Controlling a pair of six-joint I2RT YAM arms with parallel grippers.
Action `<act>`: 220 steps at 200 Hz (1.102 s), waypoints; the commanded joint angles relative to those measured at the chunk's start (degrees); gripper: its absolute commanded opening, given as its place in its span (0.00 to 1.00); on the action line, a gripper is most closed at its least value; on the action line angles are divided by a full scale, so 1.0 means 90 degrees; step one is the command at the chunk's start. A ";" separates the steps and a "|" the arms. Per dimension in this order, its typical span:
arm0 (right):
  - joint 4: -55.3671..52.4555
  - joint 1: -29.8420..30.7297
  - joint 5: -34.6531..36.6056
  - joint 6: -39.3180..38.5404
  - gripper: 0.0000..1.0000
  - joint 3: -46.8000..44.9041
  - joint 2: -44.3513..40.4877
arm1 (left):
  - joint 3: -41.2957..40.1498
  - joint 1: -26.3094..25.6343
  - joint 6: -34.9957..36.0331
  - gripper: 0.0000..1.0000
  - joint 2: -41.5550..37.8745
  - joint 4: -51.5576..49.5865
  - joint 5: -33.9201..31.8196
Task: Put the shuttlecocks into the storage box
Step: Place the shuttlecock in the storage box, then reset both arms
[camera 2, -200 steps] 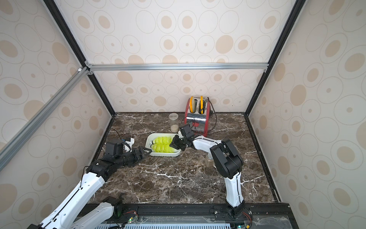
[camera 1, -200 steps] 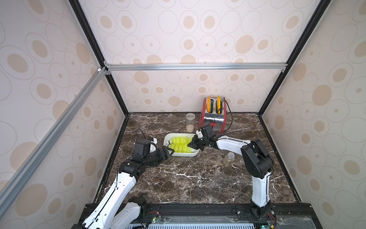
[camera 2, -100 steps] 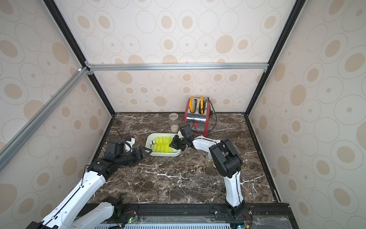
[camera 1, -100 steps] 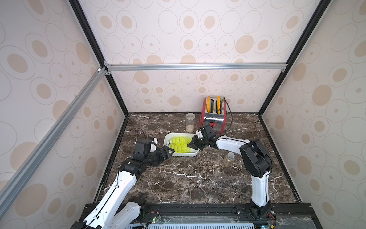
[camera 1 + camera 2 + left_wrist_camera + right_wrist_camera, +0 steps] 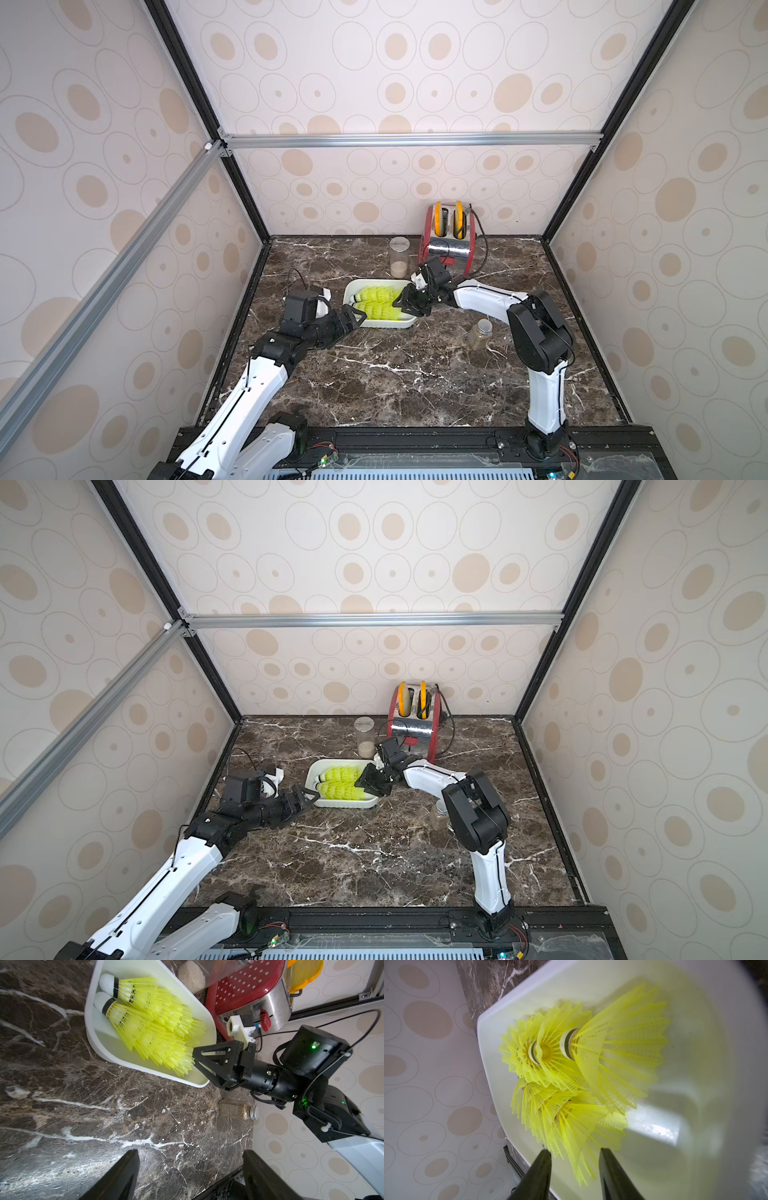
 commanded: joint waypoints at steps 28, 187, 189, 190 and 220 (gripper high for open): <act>-0.0241 -0.0027 0.0176 -0.0213 0.44 0.0138 -0.0339 | 0.0228 -0.0036 0.0027 0.81 -0.0058 0.0139 0.0023; -0.2032 -0.0026 0.1587 -0.2755 0.39 0.0316 -0.1850 | 0.0377 -0.0040 0.0056 0.81 -0.0164 0.0059 -0.0113; -0.2059 -0.0014 0.1617 -0.2807 0.39 0.0304 -0.1876 | 0.0389 -0.0040 0.0064 0.81 -0.0165 0.0059 -0.0113; -0.2066 -0.0016 0.1624 -0.2833 0.39 0.0306 -0.1884 | 0.0391 -0.0035 0.0065 0.81 -0.0165 0.0059 -0.0113; -0.2395 -0.0017 0.1763 -0.3531 0.43 0.0236 -0.2223 | 0.0458 -0.0040 0.0136 0.81 -0.0165 0.0003 -0.0132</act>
